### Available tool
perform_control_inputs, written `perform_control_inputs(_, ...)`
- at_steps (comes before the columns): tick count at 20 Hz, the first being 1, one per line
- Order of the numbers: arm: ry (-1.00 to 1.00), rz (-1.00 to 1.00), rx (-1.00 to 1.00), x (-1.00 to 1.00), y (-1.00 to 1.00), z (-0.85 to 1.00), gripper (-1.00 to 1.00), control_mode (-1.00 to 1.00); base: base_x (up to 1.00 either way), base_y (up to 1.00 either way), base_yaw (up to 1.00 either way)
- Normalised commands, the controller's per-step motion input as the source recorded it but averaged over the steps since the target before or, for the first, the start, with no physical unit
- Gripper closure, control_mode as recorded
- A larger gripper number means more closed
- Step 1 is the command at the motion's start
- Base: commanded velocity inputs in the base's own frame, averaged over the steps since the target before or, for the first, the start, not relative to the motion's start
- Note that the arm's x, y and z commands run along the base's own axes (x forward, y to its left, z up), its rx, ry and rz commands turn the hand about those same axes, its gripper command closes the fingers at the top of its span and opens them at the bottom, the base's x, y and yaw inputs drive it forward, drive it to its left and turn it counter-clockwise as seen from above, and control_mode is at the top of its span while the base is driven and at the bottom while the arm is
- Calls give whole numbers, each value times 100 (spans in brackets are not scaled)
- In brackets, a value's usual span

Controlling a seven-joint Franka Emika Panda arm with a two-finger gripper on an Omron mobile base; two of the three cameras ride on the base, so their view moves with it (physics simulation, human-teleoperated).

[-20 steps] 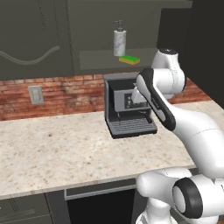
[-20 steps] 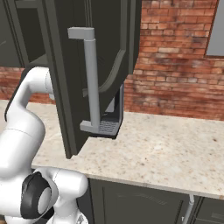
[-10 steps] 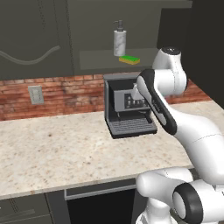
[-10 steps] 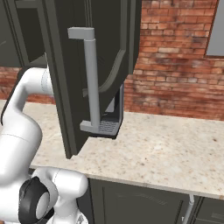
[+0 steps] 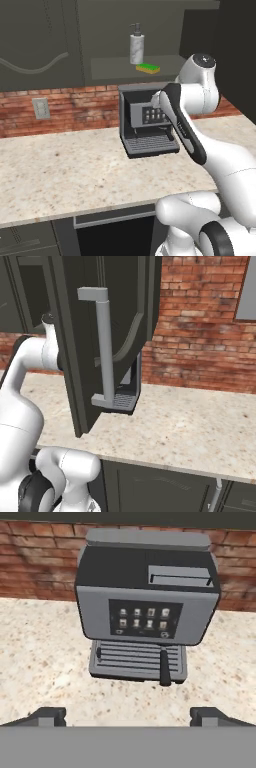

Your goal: Locate and retrieve the soap dispenser and sponge from the cabinet. Place them next to the sink.

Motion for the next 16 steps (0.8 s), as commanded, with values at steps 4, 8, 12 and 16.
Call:
perform_control_inputs(4, -7, 0, 0, 1, 0, 38, -100, -100, 0, 0, 0)
perform_control_inputs(8, -6, 0, 0, 6, 0, 30, -100, -100, 0, 0, 0)
perform_control_inputs(12, -13, -2, 0, 7, 0, 22, -100, -100, 0, 0, 0)
perform_control_inputs(16, -11, -5, 0, 13, 2, 23, -100, -100, 0, 0, 0)
